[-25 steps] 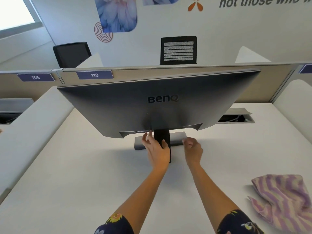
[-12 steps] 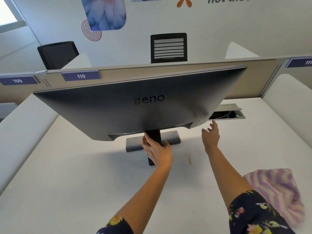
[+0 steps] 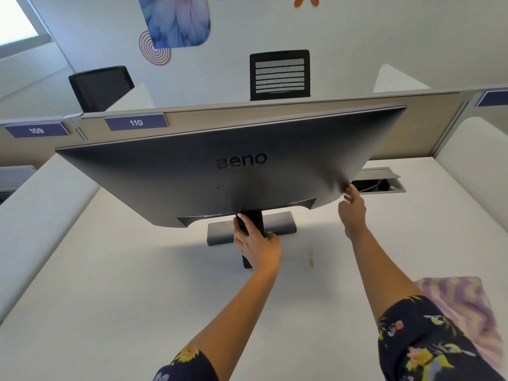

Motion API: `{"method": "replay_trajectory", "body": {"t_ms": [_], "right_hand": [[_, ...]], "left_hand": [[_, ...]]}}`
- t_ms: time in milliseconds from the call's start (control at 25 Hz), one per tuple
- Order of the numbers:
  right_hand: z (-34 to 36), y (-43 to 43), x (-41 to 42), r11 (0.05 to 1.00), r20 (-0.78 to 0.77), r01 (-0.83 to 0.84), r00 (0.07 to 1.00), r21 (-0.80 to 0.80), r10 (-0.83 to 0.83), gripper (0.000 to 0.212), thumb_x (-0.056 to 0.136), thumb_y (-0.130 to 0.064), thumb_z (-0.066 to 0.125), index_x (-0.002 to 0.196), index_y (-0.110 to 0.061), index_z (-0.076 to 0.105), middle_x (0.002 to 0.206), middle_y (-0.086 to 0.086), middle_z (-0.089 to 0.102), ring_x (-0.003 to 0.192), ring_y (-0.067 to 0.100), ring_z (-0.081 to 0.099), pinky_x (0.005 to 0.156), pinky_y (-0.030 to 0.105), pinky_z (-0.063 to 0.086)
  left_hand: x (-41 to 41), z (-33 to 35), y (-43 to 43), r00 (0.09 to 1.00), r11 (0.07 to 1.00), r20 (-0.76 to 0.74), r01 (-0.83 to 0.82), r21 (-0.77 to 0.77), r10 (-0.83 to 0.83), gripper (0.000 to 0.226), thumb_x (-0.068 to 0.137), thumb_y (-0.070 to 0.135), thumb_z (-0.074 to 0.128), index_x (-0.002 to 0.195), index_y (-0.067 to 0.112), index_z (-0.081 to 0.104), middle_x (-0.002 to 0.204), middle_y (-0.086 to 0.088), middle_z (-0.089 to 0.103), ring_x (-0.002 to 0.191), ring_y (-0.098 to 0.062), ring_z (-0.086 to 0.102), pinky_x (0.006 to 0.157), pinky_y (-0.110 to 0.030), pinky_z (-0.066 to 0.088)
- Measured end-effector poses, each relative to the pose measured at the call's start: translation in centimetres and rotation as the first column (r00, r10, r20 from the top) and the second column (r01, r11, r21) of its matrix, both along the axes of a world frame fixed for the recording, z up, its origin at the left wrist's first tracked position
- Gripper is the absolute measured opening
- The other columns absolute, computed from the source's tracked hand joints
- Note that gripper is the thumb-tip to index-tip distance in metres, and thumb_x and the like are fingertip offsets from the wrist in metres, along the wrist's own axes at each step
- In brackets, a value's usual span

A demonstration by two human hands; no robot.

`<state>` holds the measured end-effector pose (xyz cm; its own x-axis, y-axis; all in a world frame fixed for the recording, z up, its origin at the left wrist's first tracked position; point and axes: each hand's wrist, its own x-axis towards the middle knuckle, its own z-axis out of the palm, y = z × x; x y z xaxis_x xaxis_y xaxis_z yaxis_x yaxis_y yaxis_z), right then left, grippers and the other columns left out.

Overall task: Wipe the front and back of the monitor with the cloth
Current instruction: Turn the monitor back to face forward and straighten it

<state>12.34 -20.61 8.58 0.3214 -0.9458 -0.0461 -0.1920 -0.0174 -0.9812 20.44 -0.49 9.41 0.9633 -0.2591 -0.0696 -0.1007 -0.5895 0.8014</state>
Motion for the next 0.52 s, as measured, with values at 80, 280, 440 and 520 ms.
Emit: {"method": "replay_trajectory", "body": {"t_ms": [80, 280, 440, 520], "right_hand": [[0.1, -0.1, -0.2, 1.0, -0.014, 0.004, 1.0, 0.003, -0.004, 0.067, 0.083, 0.013, 0.033, 0.142, -0.016, 0.047, 0.131, 0.004, 0.056, 0.127, 0.025, 0.047, 0.095, 0.03, 0.041], [0.2, 0.5, -1.0, 1.0, -0.034, 0.008, 0.999, -0.005, -0.008, 0.065, 0.085, 0.013, 0.035, 0.143, -0.015, 0.045, 0.136, 0.007, 0.054, 0.125, 0.026, 0.048, 0.088, 0.03, 0.042], [0.0, 1.3, -1.9, 0.999, -0.042, 0.043, 0.998, -0.033, -0.044, 0.065, 0.085, 0.011, 0.036, 0.145, -0.013, 0.044, 0.137, 0.007, 0.055, 0.121, 0.027, 0.052, 0.087, 0.029, 0.042], [0.0, 1.7, -2.5, 0.997, -0.046, 0.055, 0.997, -0.049, -0.057, 0.064, 0.086, 0.011, 0.037, 0.144, -0.013, 0.045, 0.137, 0.007, 0.055, 0.119, 0.027, 0.053, 0.086, 0.029, 0.041]], "left_hand": [[0.0, 0.2, 0.1, 1.0, 1.0, 0.005, 0.004, 0.005, -0.004, 0.085, 0.09, 0.012, 0.064, 0.155, 0.021, 0.009, 0.159, -0.005, 0.008, 0.142, -0.03, 0.018, 0.112, -0.043, 0.036], [0.3, 0.2, 0.5, 0.999, 0.999, 0.033, 0.039, 0.025, -0.039, 0.083, 0.09, 0.011, 0.064, 0.154, 0.021, 0.012, 0.159, -0.006, 0.009, 0.141, -0.03, 0.019, 0.111, -0.041, 0.036], [0.7, 0.4, 0.7, 0.997, 0.996, 0.006, 0.072, 0.055, -0.073, 0.084, 0.091, 0.014, 0.064, 0.154, 0.022, 0.01, 0.159, -0.006, 0.007, 0.142, -0.03, 0.018, 0.111, -0.041, 0.037], [0.9, 0.5, 0.8, 0.995, 0.992, -0.007, 0.096, 0.08, -0.096, 0.084, 0.092, 0.016, 0.063, 0.155, 0.022, 0.007, 0.159, -0.006, 0.006, 0.143, -0.029, 0.017, 0.112, -0.042, 0.037]]}}
